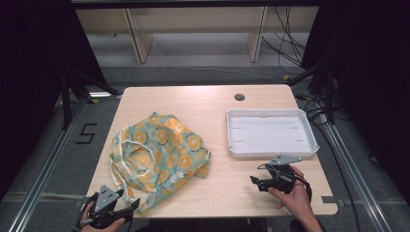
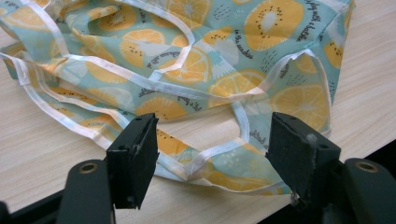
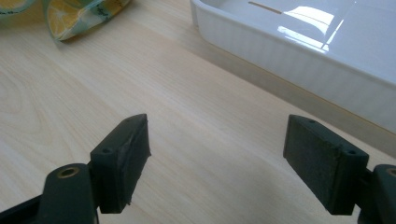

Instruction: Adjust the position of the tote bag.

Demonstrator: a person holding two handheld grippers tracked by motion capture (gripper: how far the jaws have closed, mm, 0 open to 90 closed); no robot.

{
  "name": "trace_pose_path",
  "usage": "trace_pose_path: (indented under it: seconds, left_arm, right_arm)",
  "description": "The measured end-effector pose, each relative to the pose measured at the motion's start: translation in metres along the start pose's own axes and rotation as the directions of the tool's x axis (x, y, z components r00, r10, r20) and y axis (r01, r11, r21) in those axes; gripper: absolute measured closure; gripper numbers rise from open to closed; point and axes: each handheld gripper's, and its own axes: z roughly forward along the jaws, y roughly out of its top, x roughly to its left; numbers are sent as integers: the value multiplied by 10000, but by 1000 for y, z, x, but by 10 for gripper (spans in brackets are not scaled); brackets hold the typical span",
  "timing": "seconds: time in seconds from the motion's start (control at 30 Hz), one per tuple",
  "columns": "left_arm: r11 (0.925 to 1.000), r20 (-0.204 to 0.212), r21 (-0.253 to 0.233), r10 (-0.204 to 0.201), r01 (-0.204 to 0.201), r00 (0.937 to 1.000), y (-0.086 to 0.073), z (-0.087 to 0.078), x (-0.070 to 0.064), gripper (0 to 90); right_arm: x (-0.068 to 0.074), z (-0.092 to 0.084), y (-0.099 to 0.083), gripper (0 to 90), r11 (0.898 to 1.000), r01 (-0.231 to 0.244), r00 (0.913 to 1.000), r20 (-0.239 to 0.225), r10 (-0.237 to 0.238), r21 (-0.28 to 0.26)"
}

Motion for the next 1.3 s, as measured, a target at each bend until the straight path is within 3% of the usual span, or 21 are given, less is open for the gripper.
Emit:
trace_pose_path:
  seconds: [0.13,0.17,0.2,0.4,0.43,0.47,0.57,0.7,0.77,0.87,0.9,0.97,1.03,1.07,1.13,1.17,1.2,1.23,1.27,1.3]
  left_arm:
    - [9998,75,116,173,-174,9998,0,0,1,330]
    - [9999,-16,71,140,-140,9999,0,0,0,330]
    - [9995,-13,-236,-196,195,9998,0,2,-2,330]
    - [9999,-76,-136,98,-99,9999,3,0,0,330]
    - [9988,-13,-439,-197,196,9998,3,3,-2,330]
    - [9992,-35,-386,-34,33,10000,5,2,-1,334]
    - [9979,164,-650,54,-44,9999,11,5,-1,376]
    - [9928,379,-1004,701,-660,9968,22,8,-2,513]
    - [9925,509,-1033,708,-653,9962,24,10,-3,576]
    - [9909,894,-838,1125,-1051,9896,39,23,0,638]
    - [9917,991,-945,962,-869,9904,42,28,0,655]
    - [9912,1003,-974,990,-892,9900,46,31,0,678]
    - [9898,1089,-773,1278,-1197,9858,55,36,4,681]
    - [9918,1130,-816,1070,-981,9878,61,43,6,678]
    - [9911,1125,-720,1196,-1120,9864,64,45,8,687]
    - [9920,1130,-758,1087,-1006,9876,66,49,7,687]
    - [9896,1141,-520,1390,-1338,9837,71,54,8,723]
    - [9896,1141,-520,1390,-1338,9837,71,54,8,742]
    - [9836,1301,-343,1800,-1770,9750,73,60,7,784]
    - [9836,1301,-343,1800,-1770,9750,73,60,7,812]
  right_arm:
    - [0,0,0,236,10000,-31,10000,23,31,2]
    - [0,0,0,237,10000,27,10000,-8,-27,-28]
    - [1,0,0,236,10000,-67,10000,-20,67,19]
    - [2,0,0,234,10000,-68,10000,-54,68,-3]
    - [2,0,1,234,10000,-76,10000,-51,75,-24]
    - [4,0,1,234,9997,-243,9996,-111,243,13]
    - [3,2,1,235,9999,42,10000,-39,-42,-133]
    - [4,2,2,235,10000,-80,9999,-141,81,38]
    - [4,3,2,235,9999,100,9999,-66,-101,-127]
    - [5,3,3,235,10000,-53,9998,-205,51,-62]
    - [4,3,2,235,9999,116,9998,-153,-116,-31]
    - [5,3,2,235,9999,80,9999,-139,-81,-63]
    - [6,2,3,235,10000,-41,9998,-185,42,11]
    - [6,3,3,235,10000,30,9999,-139,-31,-74]
    - [6,4,3,235,9999,91,9998,-147,-93,-116]
    - [6,4,3,235,9999,91,9998,-147,-93,-116]
    - [6,3,3,236,9999,151,9998,-152,-151,-10]
    - [6,3,3,236,9999,151,9998,-152,-151,-10]
    - [7,3,3,237,9999,120,9998,-153,-120,3]
    - [7,3,3,237,9999,120,9998,-153,-120,3]
